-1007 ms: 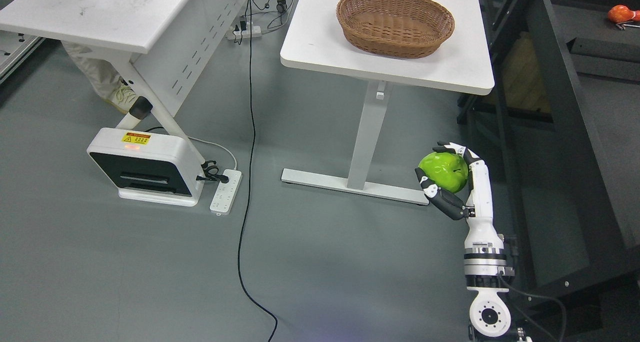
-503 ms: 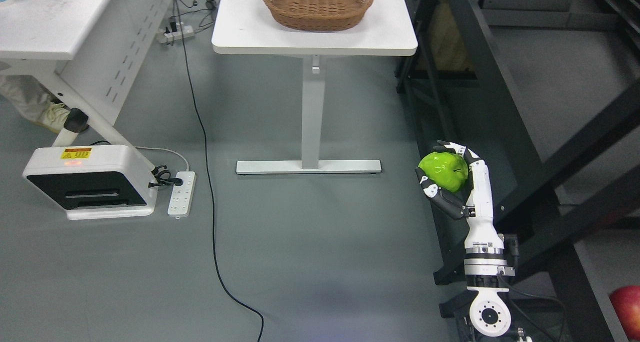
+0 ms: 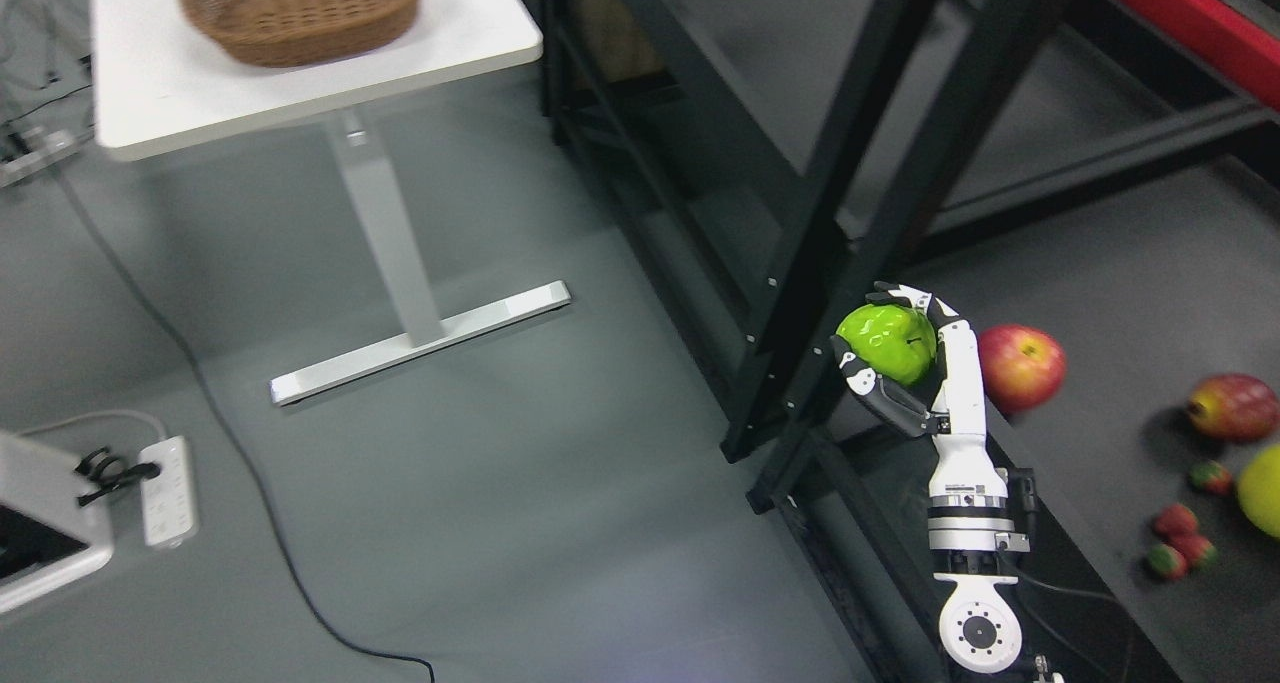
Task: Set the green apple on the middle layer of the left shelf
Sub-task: 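Carry the green apple over the shelf layer beside the other fruit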
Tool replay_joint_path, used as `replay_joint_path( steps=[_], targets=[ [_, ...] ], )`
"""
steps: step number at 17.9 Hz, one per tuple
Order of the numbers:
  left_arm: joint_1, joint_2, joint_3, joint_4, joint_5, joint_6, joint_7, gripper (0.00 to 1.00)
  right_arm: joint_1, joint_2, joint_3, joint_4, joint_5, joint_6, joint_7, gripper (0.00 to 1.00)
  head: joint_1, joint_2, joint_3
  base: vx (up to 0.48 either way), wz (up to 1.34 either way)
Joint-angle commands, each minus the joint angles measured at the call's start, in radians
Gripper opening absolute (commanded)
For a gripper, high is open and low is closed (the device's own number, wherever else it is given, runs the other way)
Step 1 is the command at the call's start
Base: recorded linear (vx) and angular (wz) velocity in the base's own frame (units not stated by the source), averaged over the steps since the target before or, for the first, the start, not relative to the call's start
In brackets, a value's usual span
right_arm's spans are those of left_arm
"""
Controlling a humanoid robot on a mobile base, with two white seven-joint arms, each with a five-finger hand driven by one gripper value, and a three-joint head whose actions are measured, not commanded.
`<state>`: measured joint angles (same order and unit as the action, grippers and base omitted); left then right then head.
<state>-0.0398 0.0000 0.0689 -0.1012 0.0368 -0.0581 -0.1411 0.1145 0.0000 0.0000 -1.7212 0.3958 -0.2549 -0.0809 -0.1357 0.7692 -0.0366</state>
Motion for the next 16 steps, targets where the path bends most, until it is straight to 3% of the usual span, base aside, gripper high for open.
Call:
replay_joint_path(
  steps=[1,10,16],
  targets=[
    [0.000,0.017,0.000,0.000,0.000,0.000,0.000,1.00,0.001,-0.018,0.020,0.000,0.000,0.000,0.000,0.01,0.0000,0.000,0.000,-0.075,-1.01],
    [0.000,0.017,0.000,0.000,0.000,0.000,0.000,1.00,0.001,-0.018,0.026,0.000,0.000,0.000,0.000,0.01,0.0000,0.000,0.000,0.003,-1.09],
    [0.000,0.017,0.000,0.000,0.000,0.000,0.000,1.00,0.002,-0.018,0.025,0.000,0.000,0.000,0.000,0.01,0.0000,0.000,0.000,0.094,-0.67]
  ],
)
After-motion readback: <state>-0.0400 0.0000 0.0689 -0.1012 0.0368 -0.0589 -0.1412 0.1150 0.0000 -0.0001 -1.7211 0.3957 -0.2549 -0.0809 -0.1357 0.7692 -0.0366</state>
